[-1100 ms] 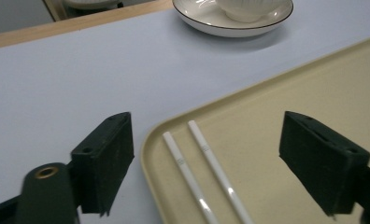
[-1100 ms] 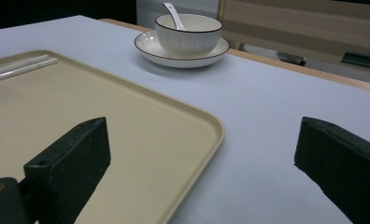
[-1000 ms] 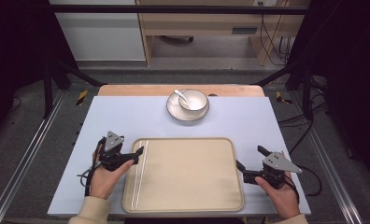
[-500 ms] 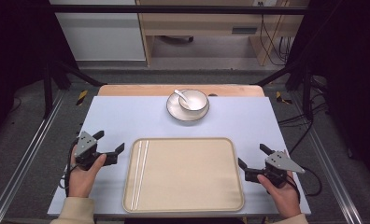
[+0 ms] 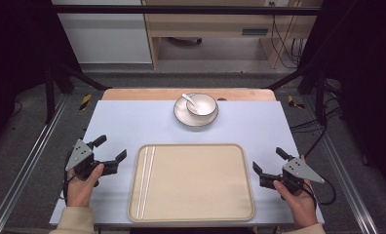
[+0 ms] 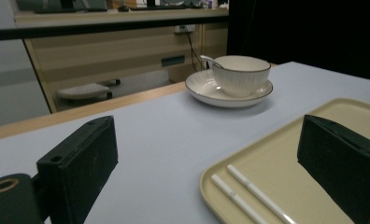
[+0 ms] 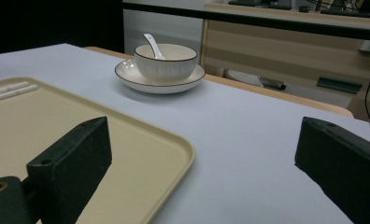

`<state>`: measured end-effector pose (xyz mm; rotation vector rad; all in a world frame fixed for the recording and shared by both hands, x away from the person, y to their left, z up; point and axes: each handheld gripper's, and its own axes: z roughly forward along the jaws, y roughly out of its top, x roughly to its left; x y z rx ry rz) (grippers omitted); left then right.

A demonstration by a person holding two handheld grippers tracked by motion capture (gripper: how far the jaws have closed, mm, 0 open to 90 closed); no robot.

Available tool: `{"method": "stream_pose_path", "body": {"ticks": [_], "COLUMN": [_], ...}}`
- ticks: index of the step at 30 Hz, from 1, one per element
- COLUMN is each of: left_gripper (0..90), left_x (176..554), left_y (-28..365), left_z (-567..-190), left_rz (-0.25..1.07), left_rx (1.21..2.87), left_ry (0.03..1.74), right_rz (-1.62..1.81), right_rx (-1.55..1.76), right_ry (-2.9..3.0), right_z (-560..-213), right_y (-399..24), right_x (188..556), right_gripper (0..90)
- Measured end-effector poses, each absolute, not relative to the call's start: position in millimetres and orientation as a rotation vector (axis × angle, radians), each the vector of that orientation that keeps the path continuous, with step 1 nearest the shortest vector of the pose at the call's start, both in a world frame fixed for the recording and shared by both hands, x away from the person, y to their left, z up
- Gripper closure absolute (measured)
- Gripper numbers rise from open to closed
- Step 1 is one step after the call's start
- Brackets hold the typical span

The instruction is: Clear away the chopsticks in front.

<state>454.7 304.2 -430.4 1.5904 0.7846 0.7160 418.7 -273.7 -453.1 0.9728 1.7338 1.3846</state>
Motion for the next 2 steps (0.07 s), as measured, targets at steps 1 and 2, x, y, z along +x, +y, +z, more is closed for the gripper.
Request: {"method": "stream_pose_path", "body": {"ticks": [1,2], "left_gripper": [4.7,4.6], "left_x": [454.0,453.4], "left_y": [304.8,305.2], "left_z": [-429.0,-427.8], "left_rz": [0.719,0.724], "left_rx": [1.589,1.587], "left_ry": [0.775,0.771], "right_rz": [1.388,1.387], "right_rx": [0.968,0.965], "right_ry": [1.733,1.734], "right_z": [-453.1,-453.2], "right_y": [-273.6,-273.3], "right_x": [418.7,418.7], "right_gripper": [3.5,3.4]}}
